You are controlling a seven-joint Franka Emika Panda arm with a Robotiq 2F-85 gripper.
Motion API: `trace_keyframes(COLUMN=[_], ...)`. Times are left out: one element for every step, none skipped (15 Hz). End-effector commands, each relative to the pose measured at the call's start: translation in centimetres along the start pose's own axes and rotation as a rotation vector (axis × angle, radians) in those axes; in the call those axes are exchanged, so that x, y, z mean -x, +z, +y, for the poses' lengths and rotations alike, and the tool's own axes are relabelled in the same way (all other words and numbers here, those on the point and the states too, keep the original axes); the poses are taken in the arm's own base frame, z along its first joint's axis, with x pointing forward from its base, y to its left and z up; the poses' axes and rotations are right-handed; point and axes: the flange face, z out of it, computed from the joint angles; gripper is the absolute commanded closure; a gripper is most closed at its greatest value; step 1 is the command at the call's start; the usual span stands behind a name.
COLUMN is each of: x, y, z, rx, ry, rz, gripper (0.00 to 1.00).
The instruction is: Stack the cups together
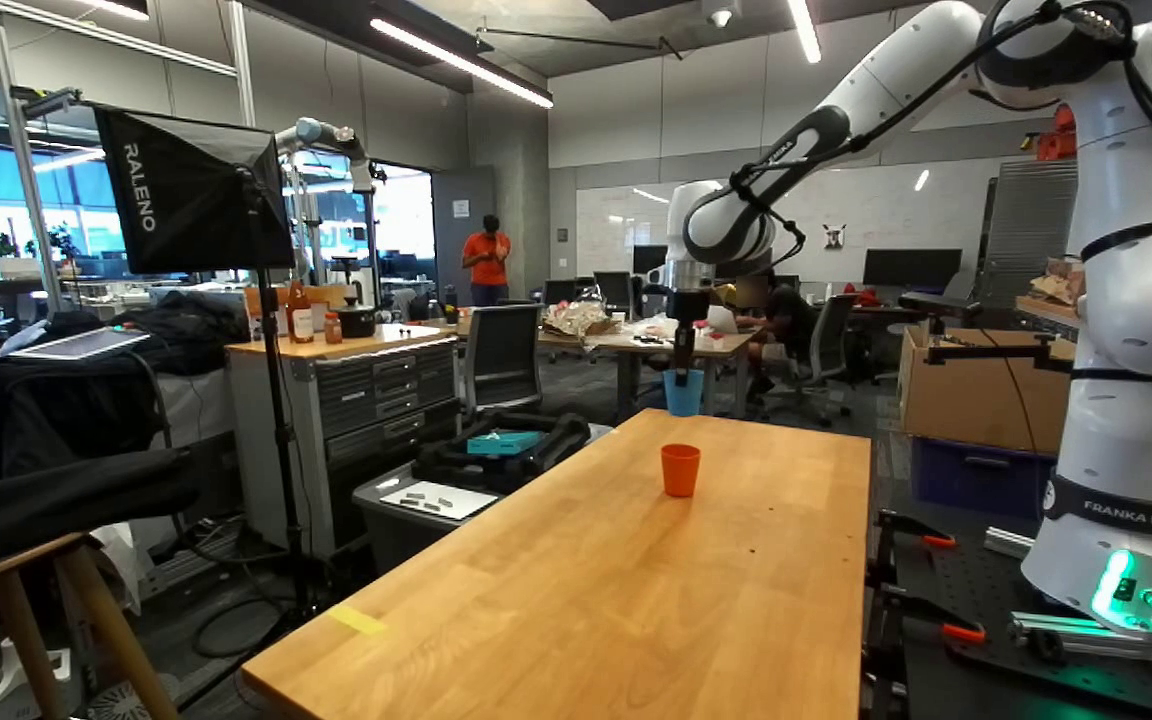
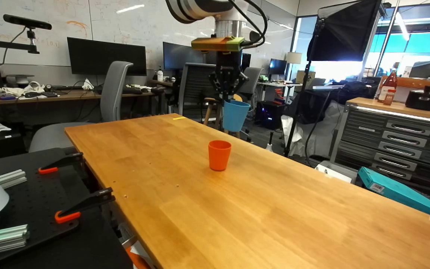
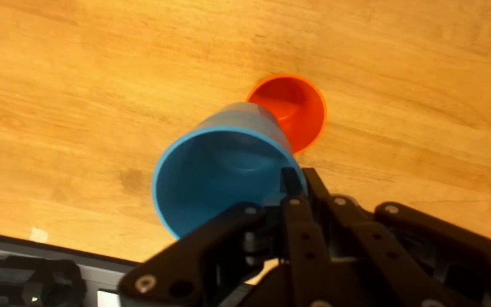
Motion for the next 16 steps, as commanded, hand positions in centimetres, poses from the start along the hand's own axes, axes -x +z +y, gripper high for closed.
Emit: trace_keyframes(x=[1.4, 1.6, 1.7, 1.8, 1.9, 2.1, 2.3, 2.4, 2.5, 2.5, 2.4, 2.2, 2.0, 1.7, 1.4, 1.0], y=[-1.5, -1.3, -0.9, -0.5, 0.0, 0.5, 1.1, 1.6, 2.2, 2.6, 3.0, 3.4, 3.7, 4.0, 4.3, 4.5], z=[-0.4, -0.5, -0.6, -0.8, -1.0, -1.2, -1.5, -1.8, -2.1, -2.4, -2.7, -3.1, -3.5, -3.8, -4.2, -4.5], rx=[-0.031, -0.033, -0.033, -0.033, -0.043, -0.055, -0.061, -0.072, -0.074, -0.079, -0.076, -0.068, -0.065, -0.06, -0.056, -0.055], ry=[0.002, 0.001, -0.004, -0.01, -0.017, -0.017, -0.019, -0.024, -0.03, -0.029, -0.036, -0.047, -0.054, -0.062, -0.067, -0.069], rz=[-0.042, -0.047, -0.047, -0.038, -0.034, -0.035, -0.034, -0.038, -0.033, -0.026, -0.007, 0.013, 0.025, 0.044, 0.061, 0.075], gripper=[0.93, 0.94, 0.93, 0.94, 0.94, 0.93, 0.94, 0.94, 0.94, 0.94, 0.94, 0.94, 0.94, 0.94, 0.94, 0.94])
